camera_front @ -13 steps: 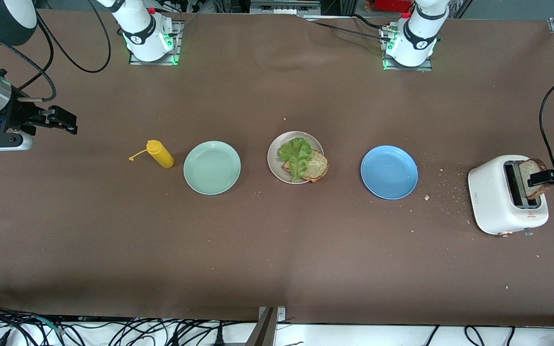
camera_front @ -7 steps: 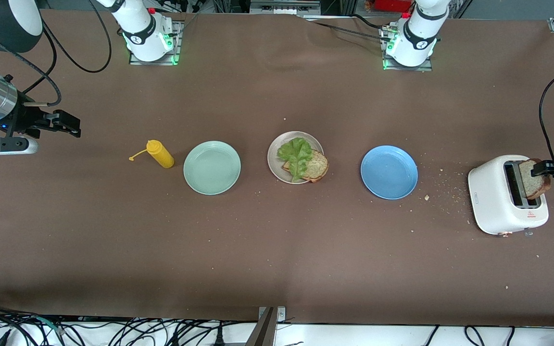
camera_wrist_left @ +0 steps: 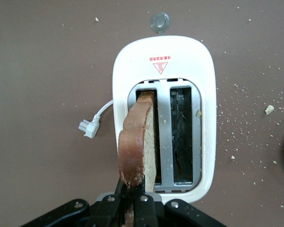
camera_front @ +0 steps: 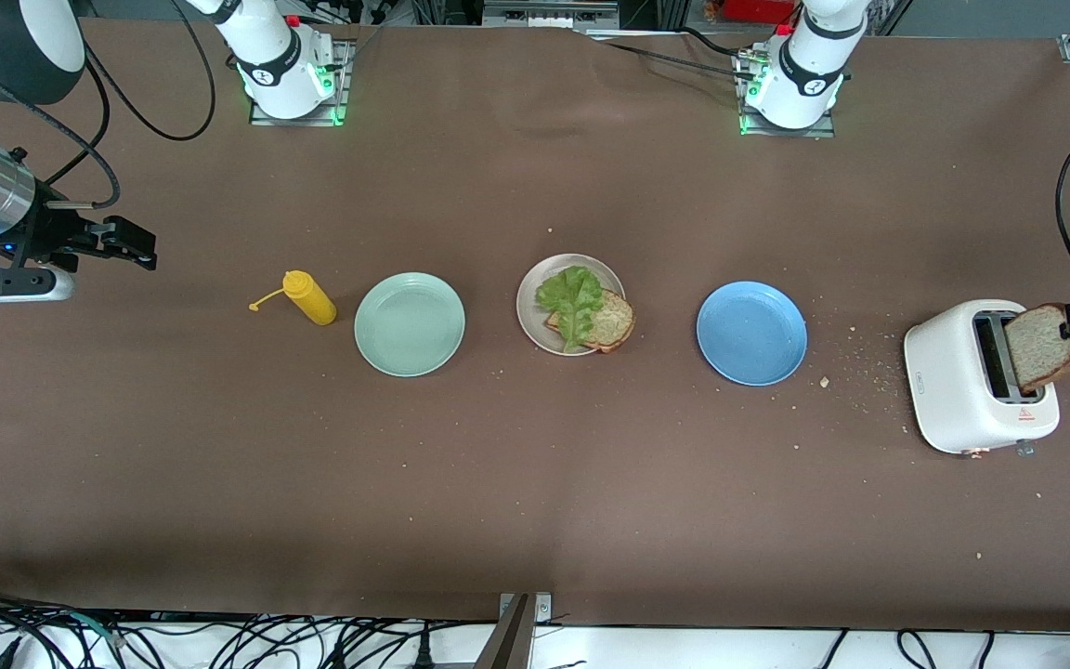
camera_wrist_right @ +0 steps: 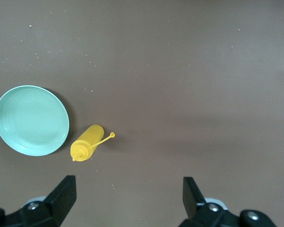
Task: Make sandwich in beige plate with both arms
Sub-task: 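Lift the bread slice out with the left gripper toward the beige plate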
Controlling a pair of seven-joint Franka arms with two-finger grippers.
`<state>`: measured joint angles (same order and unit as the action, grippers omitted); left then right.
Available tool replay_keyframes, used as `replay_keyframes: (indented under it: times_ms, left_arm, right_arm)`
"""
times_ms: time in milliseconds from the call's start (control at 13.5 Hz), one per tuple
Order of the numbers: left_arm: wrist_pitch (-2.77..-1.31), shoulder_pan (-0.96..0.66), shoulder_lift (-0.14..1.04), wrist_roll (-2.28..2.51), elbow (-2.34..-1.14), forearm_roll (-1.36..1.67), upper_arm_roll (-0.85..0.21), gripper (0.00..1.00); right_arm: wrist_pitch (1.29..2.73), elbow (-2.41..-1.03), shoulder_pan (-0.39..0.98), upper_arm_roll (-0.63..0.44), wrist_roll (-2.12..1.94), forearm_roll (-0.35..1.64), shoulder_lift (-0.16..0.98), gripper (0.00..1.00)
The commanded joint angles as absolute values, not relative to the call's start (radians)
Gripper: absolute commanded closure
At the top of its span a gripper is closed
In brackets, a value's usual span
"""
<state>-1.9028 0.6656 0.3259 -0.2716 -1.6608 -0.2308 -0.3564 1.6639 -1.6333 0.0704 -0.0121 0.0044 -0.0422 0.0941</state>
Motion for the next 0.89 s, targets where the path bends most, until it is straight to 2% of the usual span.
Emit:
replay_keyframes:
  times_ms: [0,297,667,815]
  left_arm:
    - [-1.811,0.669,0.268,-0.279,-1.622,-0.259,-0.386,1.0]
    - [-1.622,0.667,0.27,-0.288,-1.476,-0.261,-0.474,1.0]
    - [-1.537,0.66,0.291,-0.278,-1.48,-0.218,-0.676,1.0]
    - [-1.514,0.628,0.311,-0.224,-1.489,-0.111,-0.689,1.0]
  right_arm:
    - [1.68,-1.654,0.074,-0.012,0.018,-0.029,0.083,0.0]
    - [1.68,-1.657,0.075,-0.012,0.018,-0.029,0.083,0.0]
    - [1.681,-1.661,0.075,-0.012,0.018,-0.029,0.083,0.0]
    - [1.686,-1.663,0.075,-0.012,0.018,-0.029,0.083,0.0]
